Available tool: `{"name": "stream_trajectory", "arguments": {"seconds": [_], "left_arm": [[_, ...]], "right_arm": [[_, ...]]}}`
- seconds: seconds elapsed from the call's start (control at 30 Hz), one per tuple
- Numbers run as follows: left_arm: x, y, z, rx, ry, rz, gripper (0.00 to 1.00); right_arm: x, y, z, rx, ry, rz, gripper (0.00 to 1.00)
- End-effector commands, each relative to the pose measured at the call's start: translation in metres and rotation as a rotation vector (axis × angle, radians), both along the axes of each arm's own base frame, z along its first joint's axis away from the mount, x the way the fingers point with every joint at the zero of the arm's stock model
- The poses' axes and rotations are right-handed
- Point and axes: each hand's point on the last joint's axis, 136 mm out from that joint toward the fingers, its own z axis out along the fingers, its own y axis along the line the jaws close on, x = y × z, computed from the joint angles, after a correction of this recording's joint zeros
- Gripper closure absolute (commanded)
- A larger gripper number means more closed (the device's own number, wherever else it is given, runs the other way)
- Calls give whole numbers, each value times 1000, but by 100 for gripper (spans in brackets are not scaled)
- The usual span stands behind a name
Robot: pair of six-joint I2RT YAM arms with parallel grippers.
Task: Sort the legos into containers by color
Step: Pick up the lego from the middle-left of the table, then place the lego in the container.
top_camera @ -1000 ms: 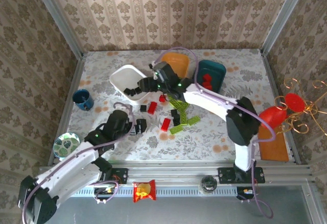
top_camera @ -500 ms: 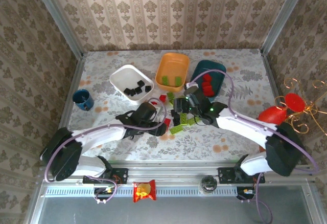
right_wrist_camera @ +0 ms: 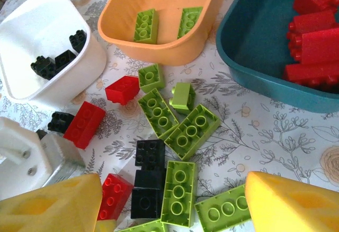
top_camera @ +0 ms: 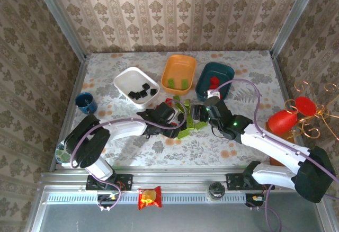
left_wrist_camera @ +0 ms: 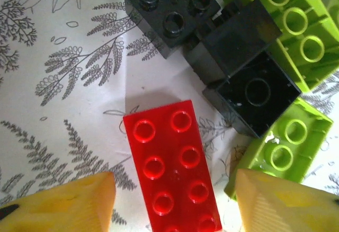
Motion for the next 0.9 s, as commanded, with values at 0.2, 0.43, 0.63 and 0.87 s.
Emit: {"name": "stream_trajectory", "arguments": {"seconds": [0.2, 0.43, 0.63, 0.87], "left_arm": [[9, 2, -16, 70, -9, 10, 56], [10, -5, 25, -32, -59, 12, 66], [39, -50, 89, -186, -148, -38, 66], [100, -128, 138, -397, -213, -85, 66]], "right_arm": [[-4, -14, 4, -6, -17, -49, 27], [-6, -30, 5, -6, -30, -125, 26], [-17, -78, 6, -38, -56, -348, 26], [-35, -110, 30, 87, -176, -460, 26]]}}
